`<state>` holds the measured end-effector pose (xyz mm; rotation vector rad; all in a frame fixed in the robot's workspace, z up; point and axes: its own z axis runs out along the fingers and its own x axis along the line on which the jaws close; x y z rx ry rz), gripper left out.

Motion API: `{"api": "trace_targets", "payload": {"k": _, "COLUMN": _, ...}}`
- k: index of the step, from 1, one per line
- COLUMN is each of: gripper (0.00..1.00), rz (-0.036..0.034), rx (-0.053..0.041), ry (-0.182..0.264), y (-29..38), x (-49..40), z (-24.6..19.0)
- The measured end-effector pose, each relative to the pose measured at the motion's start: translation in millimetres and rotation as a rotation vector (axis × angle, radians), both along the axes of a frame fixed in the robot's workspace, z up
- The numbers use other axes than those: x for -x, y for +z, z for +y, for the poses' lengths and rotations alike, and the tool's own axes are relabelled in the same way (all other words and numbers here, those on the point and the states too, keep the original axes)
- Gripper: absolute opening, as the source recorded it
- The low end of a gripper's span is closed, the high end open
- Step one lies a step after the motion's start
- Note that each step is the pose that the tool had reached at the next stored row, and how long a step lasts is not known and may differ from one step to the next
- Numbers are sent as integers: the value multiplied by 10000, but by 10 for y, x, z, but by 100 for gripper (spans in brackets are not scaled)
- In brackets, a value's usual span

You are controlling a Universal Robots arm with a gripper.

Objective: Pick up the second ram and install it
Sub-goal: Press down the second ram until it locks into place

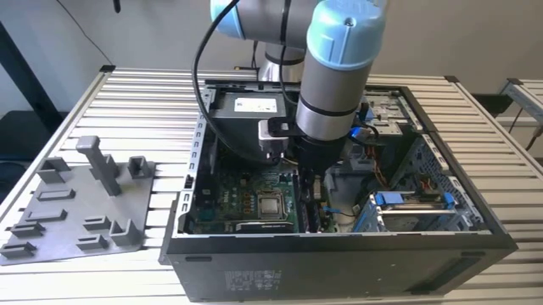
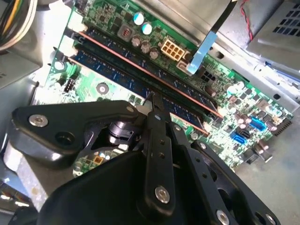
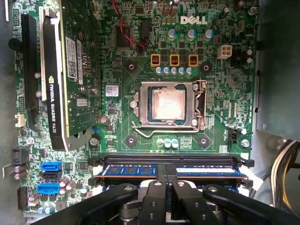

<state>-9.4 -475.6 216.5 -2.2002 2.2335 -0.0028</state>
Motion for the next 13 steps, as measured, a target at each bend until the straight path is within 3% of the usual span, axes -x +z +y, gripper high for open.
{"api": "trace_targets", "payload": {"k": 2, "gripper": 11, "rz": 9, "rx": 29, "ry": -1, "y": 31, "x": -2, "z": 6}}
{"api": "trace_targets", "payload": {"k": 4, "gripper": 11, "rz": -13, "rx": -46, "ry": -2, "y": 85, "x": -1, "z": 5}}
{"api": "trace_targets", "payload": {"k": 13, "gripper": 11, "rz": -7, "rx": -23, "ry": -1, "y": 502, "x": 0, "z": 1}}
